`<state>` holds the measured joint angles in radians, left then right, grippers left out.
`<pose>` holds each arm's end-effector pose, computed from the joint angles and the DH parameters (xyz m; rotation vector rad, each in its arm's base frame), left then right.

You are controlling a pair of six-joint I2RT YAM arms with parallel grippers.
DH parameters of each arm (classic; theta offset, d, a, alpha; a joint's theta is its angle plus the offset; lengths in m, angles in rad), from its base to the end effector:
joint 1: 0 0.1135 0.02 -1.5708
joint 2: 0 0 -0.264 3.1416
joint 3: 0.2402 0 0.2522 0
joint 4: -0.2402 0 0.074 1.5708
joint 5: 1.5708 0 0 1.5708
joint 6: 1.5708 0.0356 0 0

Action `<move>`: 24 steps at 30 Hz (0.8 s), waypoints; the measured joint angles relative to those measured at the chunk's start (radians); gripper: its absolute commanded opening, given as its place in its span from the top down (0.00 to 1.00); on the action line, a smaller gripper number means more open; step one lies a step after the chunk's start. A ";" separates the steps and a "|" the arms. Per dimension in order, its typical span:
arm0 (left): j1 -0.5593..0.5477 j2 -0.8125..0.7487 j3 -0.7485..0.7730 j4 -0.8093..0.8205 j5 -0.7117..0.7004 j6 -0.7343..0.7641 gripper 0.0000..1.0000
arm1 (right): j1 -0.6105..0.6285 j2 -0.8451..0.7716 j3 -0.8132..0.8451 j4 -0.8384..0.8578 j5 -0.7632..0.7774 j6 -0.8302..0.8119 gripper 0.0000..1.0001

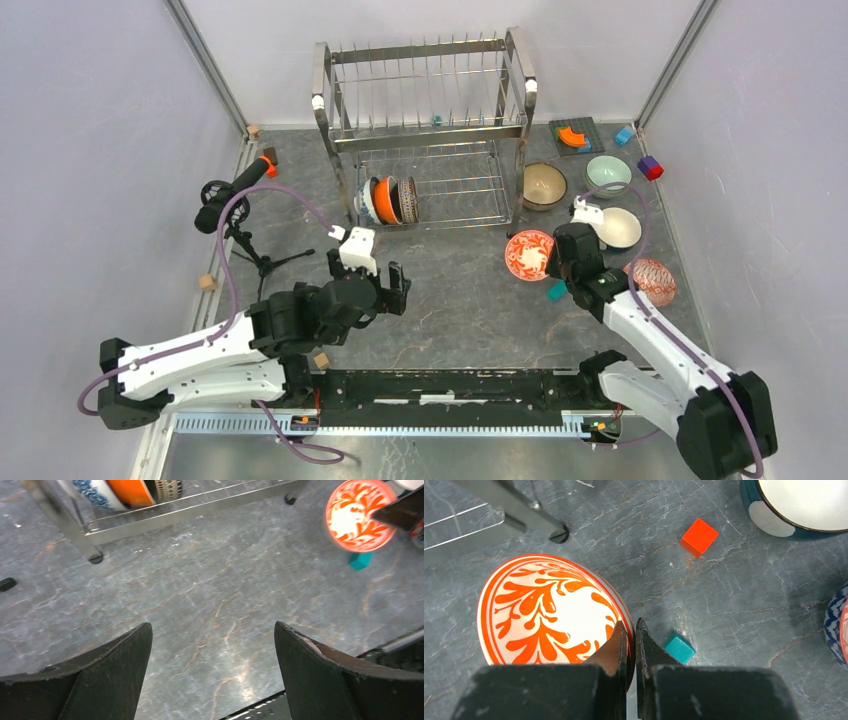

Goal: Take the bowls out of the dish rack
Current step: Place the bowl at the center of the board.

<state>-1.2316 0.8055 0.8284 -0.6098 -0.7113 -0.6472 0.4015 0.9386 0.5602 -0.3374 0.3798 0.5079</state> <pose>0.0767 -0.1476 0.3136 0.1940 2.0201 -0.4246 0.1843 0.0639 0.2215 0.3120 2.2049 0.0608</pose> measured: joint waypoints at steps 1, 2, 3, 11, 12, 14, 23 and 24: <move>0.000 -0.009 -0.015 0.000 -0.008 0.010 0.05 | -0.018 0.021 0.000 0.010 -0.004 0.009 1.00; 0.000 -0.018 -0.032 0.000 -0.018 0.017 0.05 | -0.034 0.039 0.000 0.020 -0.008 0.018 1.00; 0.000 -0.024 -0.048 -0.002 -0.023 0.021 0.05 | -0.045 0.051 0.000 0.029 -0.011 0.023 1.00; 0.000 -0.082 -0.063 -0.037 -0.029 0.055 0.05 | -0.167 0.182 -0.002 0.118 -0.042 0.066 1.00; 0.000 -0.090 -0.051 -0.050 -0.029 0.067 0.05 | -0.176 0.197 -0.002 0.127 -0.043 0.071 1.00; 0.000 -0.107 -0.026 -0.062 -0.039 0.090 0.05 | -0.192 0.230 -0.002 0.146 -0.046 0.080 1.00; 0.000 -0.181 -0.014 -0.065 -0.116 0.171 0.05 | -0.242 0.299 -0.002 0.200 -0.058 0.109 1.00; 0.000 -0.187 -0.021 -0.066 -0.121 0.174 0.05 | -0.248 0.302 -0.002 0.205 -0.059 0.109 1.00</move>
<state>-1.2316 0.6186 0.8070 -0.6754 -0.8318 -0.4732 0.1539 1.2407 0.5587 -0.1322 0.3206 0.6170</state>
